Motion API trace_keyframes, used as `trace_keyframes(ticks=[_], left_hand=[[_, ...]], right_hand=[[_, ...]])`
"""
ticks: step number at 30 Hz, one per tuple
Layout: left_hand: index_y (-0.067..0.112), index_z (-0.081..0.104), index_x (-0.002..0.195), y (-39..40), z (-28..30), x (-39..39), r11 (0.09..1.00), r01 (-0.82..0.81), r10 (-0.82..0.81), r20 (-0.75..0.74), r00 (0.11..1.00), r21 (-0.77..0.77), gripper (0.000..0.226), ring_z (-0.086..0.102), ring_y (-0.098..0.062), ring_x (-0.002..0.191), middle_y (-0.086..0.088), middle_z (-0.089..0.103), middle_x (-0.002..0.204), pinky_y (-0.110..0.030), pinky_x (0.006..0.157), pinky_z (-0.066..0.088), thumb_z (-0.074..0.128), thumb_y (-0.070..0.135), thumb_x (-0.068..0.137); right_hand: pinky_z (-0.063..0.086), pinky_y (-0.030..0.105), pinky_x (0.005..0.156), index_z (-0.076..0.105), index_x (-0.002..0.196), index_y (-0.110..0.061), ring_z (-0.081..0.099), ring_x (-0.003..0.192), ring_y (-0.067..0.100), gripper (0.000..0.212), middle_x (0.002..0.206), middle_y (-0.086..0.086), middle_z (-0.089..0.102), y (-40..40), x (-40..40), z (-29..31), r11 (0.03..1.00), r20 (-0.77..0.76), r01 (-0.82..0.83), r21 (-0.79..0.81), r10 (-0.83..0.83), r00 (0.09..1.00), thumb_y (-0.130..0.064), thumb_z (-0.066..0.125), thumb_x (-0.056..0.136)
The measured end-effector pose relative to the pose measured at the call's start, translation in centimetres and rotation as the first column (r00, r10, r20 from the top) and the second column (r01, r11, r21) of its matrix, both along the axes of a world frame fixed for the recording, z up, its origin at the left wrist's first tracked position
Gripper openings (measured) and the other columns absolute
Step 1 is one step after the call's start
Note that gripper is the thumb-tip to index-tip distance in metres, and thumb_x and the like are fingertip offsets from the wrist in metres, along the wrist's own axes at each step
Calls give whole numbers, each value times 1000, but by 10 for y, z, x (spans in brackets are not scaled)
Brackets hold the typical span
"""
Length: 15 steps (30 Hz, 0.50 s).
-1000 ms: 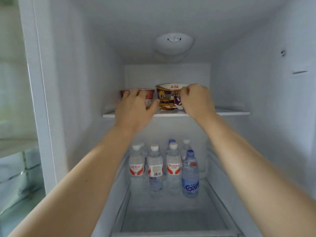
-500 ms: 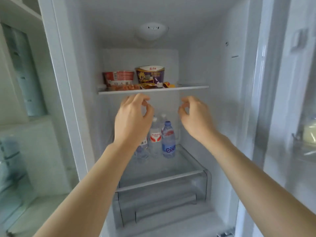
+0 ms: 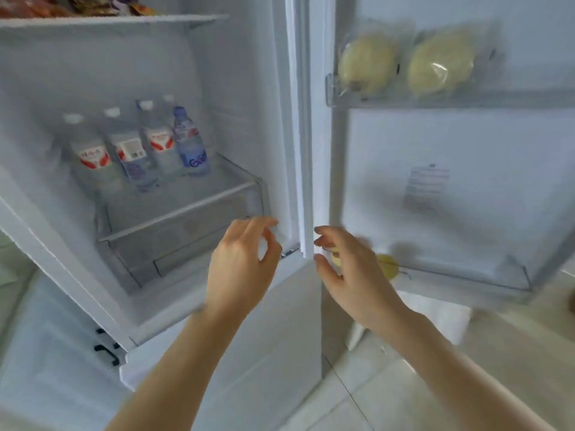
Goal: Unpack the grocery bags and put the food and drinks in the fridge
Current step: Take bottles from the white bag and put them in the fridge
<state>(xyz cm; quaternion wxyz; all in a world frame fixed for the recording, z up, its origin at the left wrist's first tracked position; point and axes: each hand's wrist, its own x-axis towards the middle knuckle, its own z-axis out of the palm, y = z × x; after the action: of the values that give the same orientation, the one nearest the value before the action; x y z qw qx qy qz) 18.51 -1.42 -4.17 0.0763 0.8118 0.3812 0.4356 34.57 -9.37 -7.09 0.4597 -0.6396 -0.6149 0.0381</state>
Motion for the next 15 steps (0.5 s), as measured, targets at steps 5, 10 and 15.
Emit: trace_keyframes(ticks=[5, 10, 15], left_hand=[[16, 69, 105, -89, -69, 72, 964, 196, -203, -19, 979, -180, 20, 62, -17, 84, -1, 68, 89, -14, 69, 39, 61, 11, 87], [20, 67, 109, -198, -133, 147, 870, 283, -343, -83, 936, -404, 21, 63, -11, 84, 5, 68, 94, -22, 70, 51, 56, 18, 91], [24, 65, 111, -299, -179, 215, 773, 277, -433, -155, 888, -570, 20, 59, -3, 87, 11, 67, 93, -23, 77, 51, 54, 20, 94]], right_hand=[[50, 31, 89, 53, 124, -18, 59, 102, 5, 34, 110, -7, 64, -114, 55, -66, 978, -97, 126, -165, -143, 985, -21, 55, 91], [51, 35, 90, 49, 128, -20, 60, 105, 7, 36, 109, -10, 63, -234, 120, -112, 922, -124, 210, -326, -262, 957, -22, 54, 92], [51, 42, 90, 53, 125, -19, 61, 101, 9, 35, 104, -12, 62, -362, 190, -149, 824, -144, 302, -479, -414, 899, -15, 59, 91]])
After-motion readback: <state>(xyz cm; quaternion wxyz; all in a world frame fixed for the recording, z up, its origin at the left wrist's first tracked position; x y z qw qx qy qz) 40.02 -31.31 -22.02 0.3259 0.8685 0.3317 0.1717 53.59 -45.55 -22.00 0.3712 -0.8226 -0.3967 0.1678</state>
